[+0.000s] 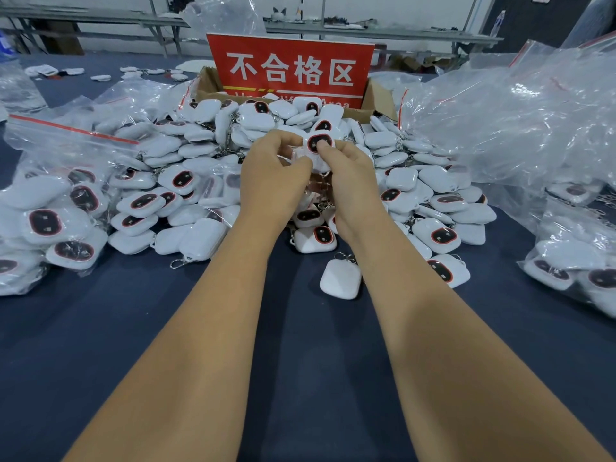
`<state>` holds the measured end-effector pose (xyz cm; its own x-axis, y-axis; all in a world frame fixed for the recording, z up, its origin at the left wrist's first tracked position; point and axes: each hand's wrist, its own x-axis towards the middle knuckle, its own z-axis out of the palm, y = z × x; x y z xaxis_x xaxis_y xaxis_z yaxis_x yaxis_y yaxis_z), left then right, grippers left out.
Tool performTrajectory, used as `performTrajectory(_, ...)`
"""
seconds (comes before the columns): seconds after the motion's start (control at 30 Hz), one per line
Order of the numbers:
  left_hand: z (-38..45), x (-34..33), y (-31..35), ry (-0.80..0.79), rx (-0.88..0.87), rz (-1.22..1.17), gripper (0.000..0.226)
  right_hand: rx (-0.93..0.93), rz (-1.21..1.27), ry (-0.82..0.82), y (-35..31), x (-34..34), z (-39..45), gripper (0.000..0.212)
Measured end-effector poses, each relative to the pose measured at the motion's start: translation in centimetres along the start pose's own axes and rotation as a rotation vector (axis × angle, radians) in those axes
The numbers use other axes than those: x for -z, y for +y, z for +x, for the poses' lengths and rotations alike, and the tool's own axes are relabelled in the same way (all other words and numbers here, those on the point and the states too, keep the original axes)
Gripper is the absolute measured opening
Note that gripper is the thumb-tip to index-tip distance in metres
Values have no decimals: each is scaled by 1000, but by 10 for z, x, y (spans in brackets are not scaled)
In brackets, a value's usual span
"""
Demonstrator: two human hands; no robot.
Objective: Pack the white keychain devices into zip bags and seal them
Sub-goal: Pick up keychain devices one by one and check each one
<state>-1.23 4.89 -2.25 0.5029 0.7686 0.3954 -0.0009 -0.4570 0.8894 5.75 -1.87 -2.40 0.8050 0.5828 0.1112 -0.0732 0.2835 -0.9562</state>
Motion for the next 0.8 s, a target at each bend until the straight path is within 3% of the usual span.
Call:
performTrajectory(0.2, 3, 2, -1, 82, -65, 167, 26, 106, -31, 112, -6, 0, -2, 16)
performTrajectory(0.33, 3, 7, -1, 142, -104, 443, 32, 111, -4, 210, -11, 3, -1, 14)
performTrajectory(0.43, 3, 11, -1, 181, -81, 552, 25, 52, 136, 155, -14, 2, -2, 11)
performTrajectory(0.57, 3, 13, -1, 217, 3, 455, 13, 53, 162, 91, -13, -1, -3, 14)
performTrajectory(0.8, 1, 12, 5, 291, -112, 169, 11, 179, -311, 55, -1, -1, -3, 14)
